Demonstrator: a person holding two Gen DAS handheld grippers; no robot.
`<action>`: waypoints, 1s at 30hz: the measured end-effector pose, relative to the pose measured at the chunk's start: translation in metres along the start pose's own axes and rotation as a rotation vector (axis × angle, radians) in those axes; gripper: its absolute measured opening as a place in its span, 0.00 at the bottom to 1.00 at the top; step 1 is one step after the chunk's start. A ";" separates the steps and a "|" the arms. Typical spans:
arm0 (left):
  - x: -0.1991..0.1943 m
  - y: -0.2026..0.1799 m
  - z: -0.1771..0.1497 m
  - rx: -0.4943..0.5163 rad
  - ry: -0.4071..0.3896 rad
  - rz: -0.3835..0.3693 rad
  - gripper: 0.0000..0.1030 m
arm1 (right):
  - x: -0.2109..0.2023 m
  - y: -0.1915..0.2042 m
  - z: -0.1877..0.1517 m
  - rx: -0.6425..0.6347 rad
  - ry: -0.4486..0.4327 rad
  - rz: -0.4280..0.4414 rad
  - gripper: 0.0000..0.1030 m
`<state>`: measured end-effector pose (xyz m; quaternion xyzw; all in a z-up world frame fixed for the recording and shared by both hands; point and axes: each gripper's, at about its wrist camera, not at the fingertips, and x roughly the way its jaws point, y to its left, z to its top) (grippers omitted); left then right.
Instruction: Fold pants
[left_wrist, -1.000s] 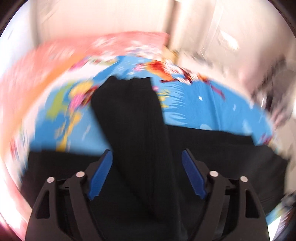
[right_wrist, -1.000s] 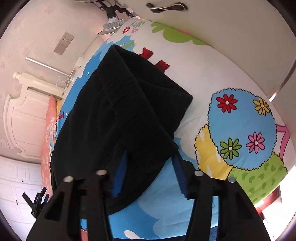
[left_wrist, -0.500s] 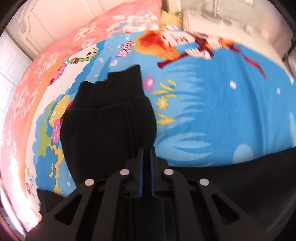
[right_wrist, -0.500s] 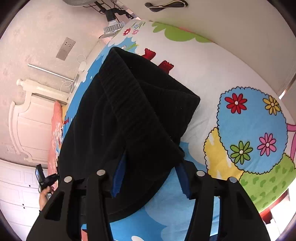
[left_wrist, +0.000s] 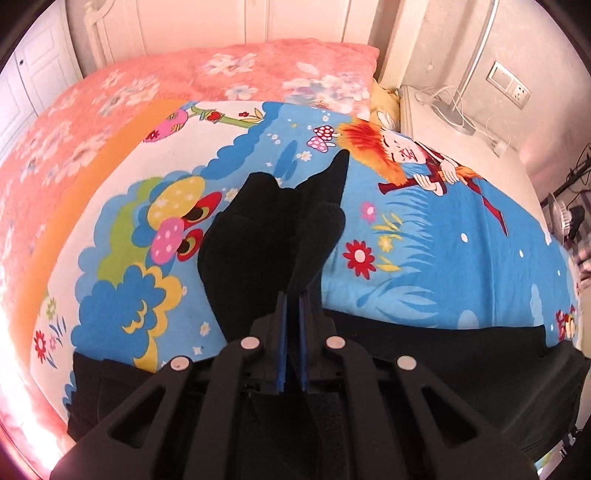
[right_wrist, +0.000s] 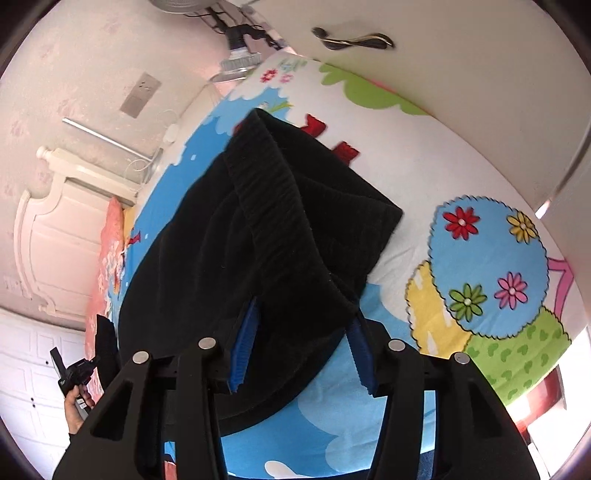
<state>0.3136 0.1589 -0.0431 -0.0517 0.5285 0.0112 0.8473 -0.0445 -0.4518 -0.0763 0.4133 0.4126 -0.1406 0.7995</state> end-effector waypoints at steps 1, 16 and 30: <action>0.000 0.004 0.000 -0.010 -0.002 -0.021 0.05 | 0.004 0.000 0.002 -0.002 0.004 0.006 0.42; -0.113 0.119 -0.098 -0.369 -0.172 -0.228 0.04 | -0.036 0.026 0.050 -0.074 -0.104 0.066 0.18; -0.038 0.210 -0.201 -0.728 -0.149 -0.424 0.43 | 0.010 -0.001 0.042 -0.061 -0.013 -0.055 0.26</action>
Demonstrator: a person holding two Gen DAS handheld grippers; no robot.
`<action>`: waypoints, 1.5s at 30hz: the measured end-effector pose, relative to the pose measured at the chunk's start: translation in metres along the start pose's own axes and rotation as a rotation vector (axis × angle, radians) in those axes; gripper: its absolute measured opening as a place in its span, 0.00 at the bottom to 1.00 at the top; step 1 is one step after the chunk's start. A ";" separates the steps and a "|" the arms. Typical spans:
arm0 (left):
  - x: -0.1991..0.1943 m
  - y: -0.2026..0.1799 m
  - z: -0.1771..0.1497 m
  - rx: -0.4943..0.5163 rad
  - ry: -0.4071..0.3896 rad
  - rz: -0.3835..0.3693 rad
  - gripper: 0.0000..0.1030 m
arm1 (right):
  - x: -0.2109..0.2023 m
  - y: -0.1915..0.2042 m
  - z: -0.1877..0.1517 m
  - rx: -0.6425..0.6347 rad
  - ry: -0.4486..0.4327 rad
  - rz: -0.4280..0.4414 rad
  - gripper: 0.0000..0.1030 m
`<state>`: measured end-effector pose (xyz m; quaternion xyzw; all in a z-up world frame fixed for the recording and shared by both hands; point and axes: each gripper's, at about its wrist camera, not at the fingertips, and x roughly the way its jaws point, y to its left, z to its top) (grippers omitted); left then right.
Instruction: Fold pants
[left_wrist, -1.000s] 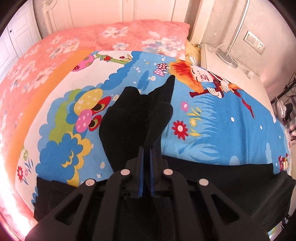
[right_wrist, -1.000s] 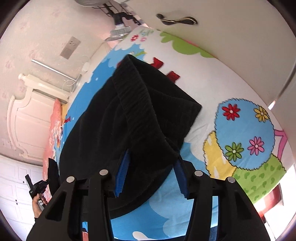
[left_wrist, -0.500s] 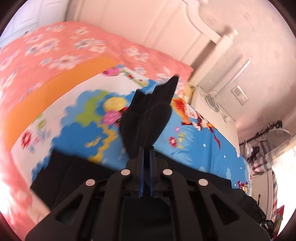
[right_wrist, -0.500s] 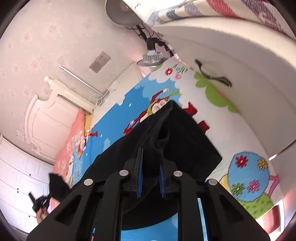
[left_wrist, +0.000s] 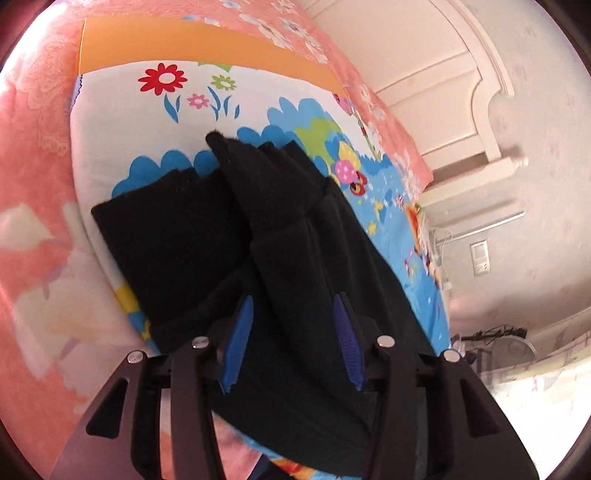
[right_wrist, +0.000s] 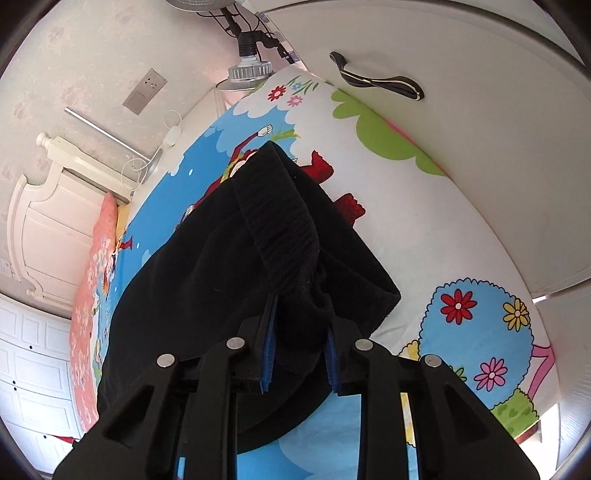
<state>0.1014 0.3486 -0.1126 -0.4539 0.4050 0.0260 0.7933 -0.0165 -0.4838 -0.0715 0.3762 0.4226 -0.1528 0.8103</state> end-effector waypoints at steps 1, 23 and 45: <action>0.002 0.000 0.004 -0.012 -0.005 -0.007 0.42 | 0.003 -0.001 -0.001 0.009 0.002 0.001 0.36; -0.032 0.020 -0.005 -0.054 -0.022 0.035 0.07 | 0.009 -0.019 0.005 0.006 0.032 0.024 0.18; -0.058 0.047 -0.022 -0.119 -0.058 0.005 0.34 | -0.008 -0.016 0.000 -0.097 0.015 -0.052 0.17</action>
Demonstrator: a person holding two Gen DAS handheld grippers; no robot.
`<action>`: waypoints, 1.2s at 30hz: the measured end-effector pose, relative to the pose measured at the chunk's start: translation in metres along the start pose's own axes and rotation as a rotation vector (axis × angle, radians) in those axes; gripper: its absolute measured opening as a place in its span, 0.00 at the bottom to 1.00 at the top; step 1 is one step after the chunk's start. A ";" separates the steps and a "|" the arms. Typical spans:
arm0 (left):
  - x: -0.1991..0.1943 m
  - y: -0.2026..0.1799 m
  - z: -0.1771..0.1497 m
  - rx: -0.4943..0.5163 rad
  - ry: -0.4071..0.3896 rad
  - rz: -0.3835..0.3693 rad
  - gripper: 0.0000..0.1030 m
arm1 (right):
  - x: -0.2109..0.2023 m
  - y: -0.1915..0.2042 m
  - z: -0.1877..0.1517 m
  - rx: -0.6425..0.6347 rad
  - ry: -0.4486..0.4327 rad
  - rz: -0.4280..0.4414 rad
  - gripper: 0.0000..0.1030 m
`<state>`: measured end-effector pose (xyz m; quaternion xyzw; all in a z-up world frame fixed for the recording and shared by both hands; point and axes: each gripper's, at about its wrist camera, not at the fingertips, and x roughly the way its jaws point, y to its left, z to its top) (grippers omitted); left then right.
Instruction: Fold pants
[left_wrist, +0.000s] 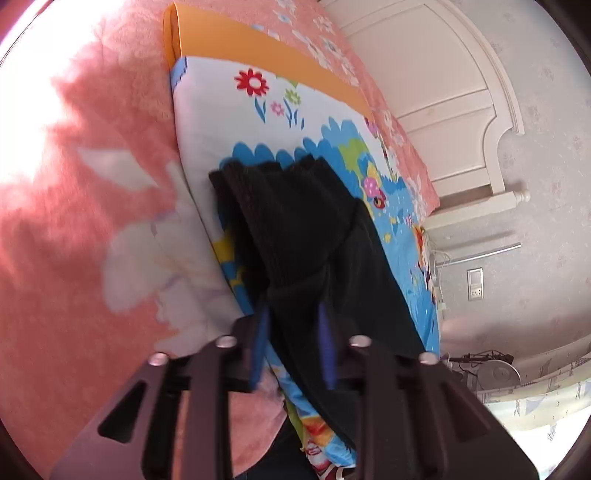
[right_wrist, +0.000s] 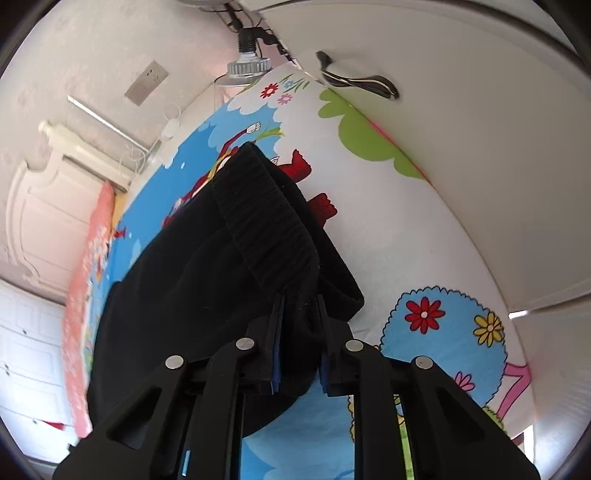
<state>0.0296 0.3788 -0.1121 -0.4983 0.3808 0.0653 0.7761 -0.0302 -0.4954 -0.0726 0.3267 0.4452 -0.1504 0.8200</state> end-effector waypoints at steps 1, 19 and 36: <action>-0.002 -0.001 0.003 -0.005 -0.015 0.000 0.34 | 0.000 0.001 -0.001 0.000 -0.004 -0.016 0.18; -0.005 0.011 0.061 0.068 -0.093 0.174 0.42 | 0.004 0.012 -0.005 -0.069 -0.047 -0.156 0.22; 0.007 -0.078 0.055 0.492 -0.227 0.541 0.64 | -0.030 0.022 -0.011 -0.161 -0.183 -0.412 0.86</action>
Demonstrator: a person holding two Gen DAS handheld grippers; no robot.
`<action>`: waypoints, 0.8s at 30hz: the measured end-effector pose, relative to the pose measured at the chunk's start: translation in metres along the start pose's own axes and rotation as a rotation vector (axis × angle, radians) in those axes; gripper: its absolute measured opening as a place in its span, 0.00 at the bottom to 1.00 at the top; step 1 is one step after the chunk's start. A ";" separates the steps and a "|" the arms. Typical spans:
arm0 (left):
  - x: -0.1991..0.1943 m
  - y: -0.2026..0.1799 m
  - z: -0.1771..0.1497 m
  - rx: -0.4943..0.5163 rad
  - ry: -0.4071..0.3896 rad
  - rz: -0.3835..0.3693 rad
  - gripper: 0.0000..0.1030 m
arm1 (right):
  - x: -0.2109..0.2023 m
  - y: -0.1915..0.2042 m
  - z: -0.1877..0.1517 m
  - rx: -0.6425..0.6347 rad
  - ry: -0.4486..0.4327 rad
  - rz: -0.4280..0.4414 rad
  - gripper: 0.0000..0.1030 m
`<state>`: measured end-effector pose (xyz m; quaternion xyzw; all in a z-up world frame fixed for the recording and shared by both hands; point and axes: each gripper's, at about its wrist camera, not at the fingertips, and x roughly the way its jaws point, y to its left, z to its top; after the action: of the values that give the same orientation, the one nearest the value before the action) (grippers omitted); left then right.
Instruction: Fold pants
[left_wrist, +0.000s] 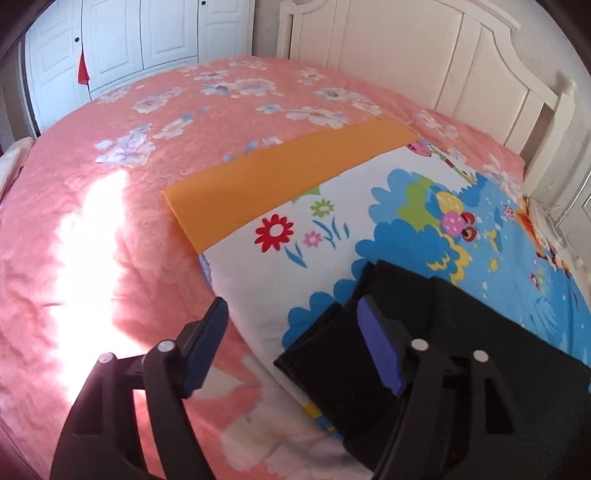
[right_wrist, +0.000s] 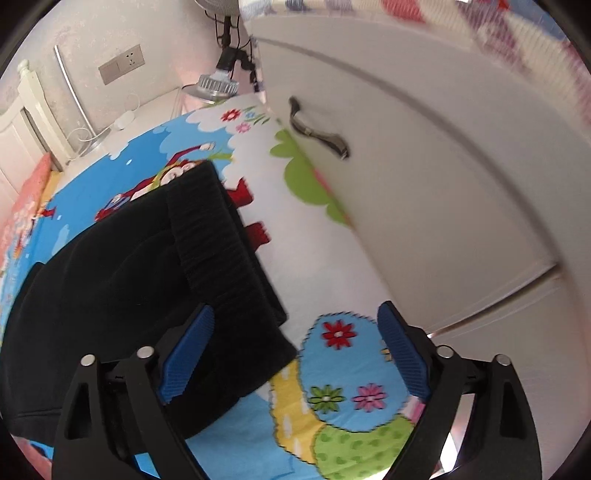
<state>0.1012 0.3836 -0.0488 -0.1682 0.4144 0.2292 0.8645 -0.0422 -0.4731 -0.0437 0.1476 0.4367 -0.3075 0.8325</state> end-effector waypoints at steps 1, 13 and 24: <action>0.001 -0.004 0.008 0.008 -0.001 -0.040 0.64 | -0.012 0.002 0.000 -0.018 -0.029 -0.038 0.86; 0.096 -0.054 0.047 0.230 0.394 -0.332 0.21 | -0.044 0.101 0.044 -0.328 -0.200 0.244 0.92; 0.064 -0.088 0.090 0.328 0.204 -0.083 0.51 | 0.086 0.102 0.033 -0.347 0.027 -0.029 0.89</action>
<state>0.2412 0.3696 -0.0372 -0.0642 0.5242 0.1043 0.8427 0.0810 -0.4452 -0.0974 -0.0007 0.4967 -0.2374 0.8348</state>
